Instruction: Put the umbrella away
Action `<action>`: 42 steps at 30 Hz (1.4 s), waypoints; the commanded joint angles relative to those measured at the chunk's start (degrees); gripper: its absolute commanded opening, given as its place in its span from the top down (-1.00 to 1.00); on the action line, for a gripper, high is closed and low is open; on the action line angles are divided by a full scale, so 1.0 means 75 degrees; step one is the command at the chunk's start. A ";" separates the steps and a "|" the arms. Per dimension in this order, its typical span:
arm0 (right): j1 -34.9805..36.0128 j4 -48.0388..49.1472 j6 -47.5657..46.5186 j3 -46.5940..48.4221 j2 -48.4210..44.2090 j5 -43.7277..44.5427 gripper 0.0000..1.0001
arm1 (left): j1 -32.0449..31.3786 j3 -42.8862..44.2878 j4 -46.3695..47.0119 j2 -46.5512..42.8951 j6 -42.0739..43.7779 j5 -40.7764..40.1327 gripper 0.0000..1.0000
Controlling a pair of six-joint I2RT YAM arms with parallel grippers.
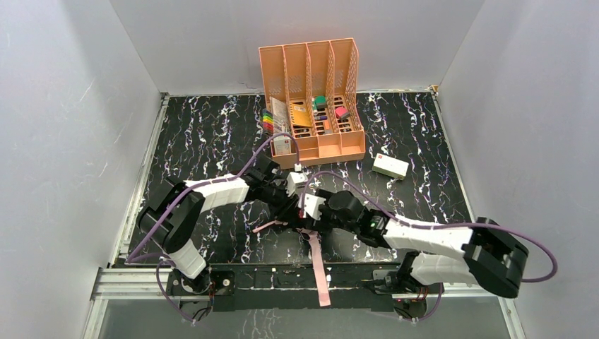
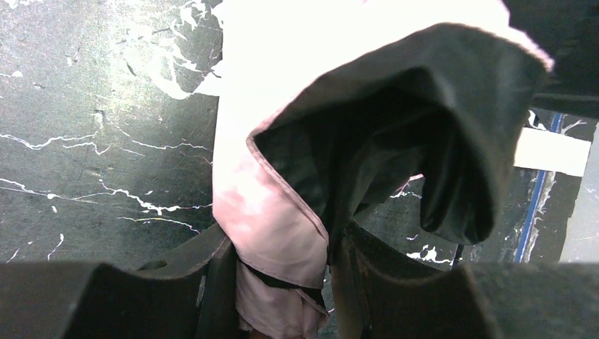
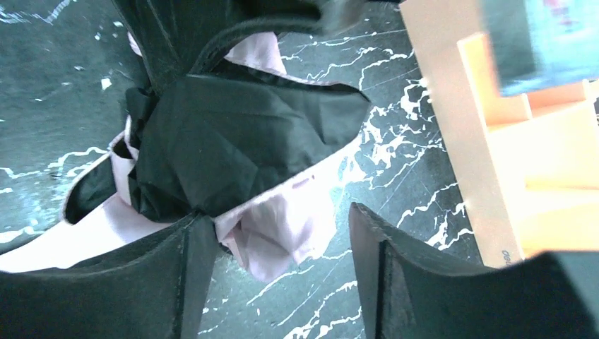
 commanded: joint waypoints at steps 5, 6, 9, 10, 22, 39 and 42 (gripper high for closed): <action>-0.0003 -0.2136 0.0677 0.0525 -0.2154 -0.0727 -0.55 | -0.0246 0.0190 -0.0757 0.0318 0.0657 -0.1231 1.00; -0.0013 -0.2482 0.0862 0.0628 -0.2292 -0.0810 -0.55 | -0.0272 0.0202 -0.0761 0.0325 0.0700 -0.1325 1.00; -0.0062 -0.3308 0.1649 0.1012 -0.2504 -0.0779 -0.50 | -0.0376 0.0177 -0.0762 0.0284 0.0845 -0.1600 1.00; -0.0133 -0.3453 0.1884 0.1111 -0.2517 -0.0755 -0.48 | -0.0459 0.0151 -0.0747 0.0261 0.0892 -0.1730 1.00; -0.4147 -0.3952 0.3137 0.2318 -0.1229 -0.3621 -0.52 | -0.1392 -0.0581 0.0022 -0.0254 0.1206 -0.3674 1.00; -0.4669 -0.4517 0.1617 0.4139 0.2176 -0.6975 -0.81 | -0.3240 -0.1800 0.1806 -0.0349 0.2015 -0.7499 1.00; -0.4559 -0.4941 0.1206 0.4494 0.2673 -0.7209 -0.84 | -0.3560 -0.2009 0.2221 -0.0268 0.2328 -0.7991 1.00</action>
